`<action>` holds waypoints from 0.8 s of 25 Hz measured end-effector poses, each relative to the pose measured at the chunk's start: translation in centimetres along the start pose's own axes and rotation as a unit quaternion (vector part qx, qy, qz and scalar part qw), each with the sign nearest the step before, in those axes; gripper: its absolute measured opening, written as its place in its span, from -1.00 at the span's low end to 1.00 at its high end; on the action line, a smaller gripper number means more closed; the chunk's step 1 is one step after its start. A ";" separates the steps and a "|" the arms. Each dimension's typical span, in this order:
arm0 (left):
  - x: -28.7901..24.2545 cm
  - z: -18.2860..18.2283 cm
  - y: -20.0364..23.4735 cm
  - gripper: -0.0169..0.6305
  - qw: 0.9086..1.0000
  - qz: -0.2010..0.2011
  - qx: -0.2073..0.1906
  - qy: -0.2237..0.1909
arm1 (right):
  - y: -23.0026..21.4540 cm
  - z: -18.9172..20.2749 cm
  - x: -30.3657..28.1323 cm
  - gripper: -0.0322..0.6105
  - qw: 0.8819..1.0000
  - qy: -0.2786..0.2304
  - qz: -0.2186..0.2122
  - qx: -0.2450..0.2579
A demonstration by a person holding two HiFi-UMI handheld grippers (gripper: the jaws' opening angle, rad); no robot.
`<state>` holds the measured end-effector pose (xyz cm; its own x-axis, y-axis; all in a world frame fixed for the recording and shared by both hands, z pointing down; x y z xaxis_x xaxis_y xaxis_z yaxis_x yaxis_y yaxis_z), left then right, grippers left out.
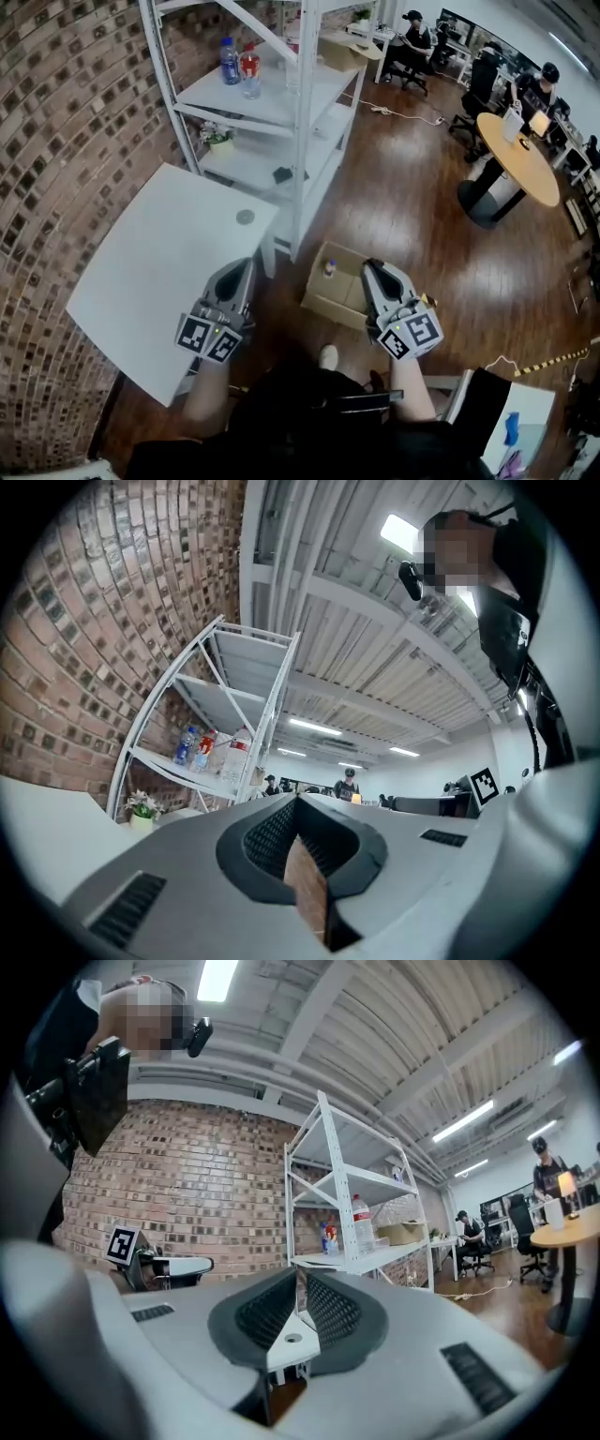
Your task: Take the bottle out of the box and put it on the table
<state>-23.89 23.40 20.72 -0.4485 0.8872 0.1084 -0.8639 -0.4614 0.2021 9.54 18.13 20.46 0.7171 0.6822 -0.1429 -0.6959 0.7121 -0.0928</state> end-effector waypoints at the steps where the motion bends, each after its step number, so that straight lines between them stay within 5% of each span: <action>1: -0.9 0.0 -0.2 -0.95 1.000 -0.001 0.000 -0.003 | -0.8 -0.3 0.2 -0.79 1.000 -0.004 0.001 0.005; 14: -14.8 1.4 -6.6 -0.95 0.999 0.007 -0.053 0.000 | -14.7 -0.4 2.3 -0.78 0.999 -0.027 0.032 0.008; 16: -16.4 1.2 -7.1 -0.95 0.998 0.022 -0.061 0.003 | -16.1 -0.3 2.8 -0.55 0.999 -0.034 0.032 -0.005; 20: -18.9 1.4 -5.9 -0.95 0.999 0.036 -0.038 0.006 | -18.1 0.6 2.6 -0.49 0.998 -0.031 0.049 -0.026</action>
<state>-9.96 9.34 18.88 -0.5118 0.8523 0.1078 -0.8445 -0.5221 0.1190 24.00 7.14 22.36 0.6459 0.7578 -0.0924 -0.7623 0.6336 -0.1320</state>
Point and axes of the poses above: the fingertips, and each gripper's own axes: x backward along the fingers, y to its left, z out of its underside, the point moved 10 cm from there along x, backward along the fingers, and after that the axes turned 11 degrees about y, right-handed, at the moved point
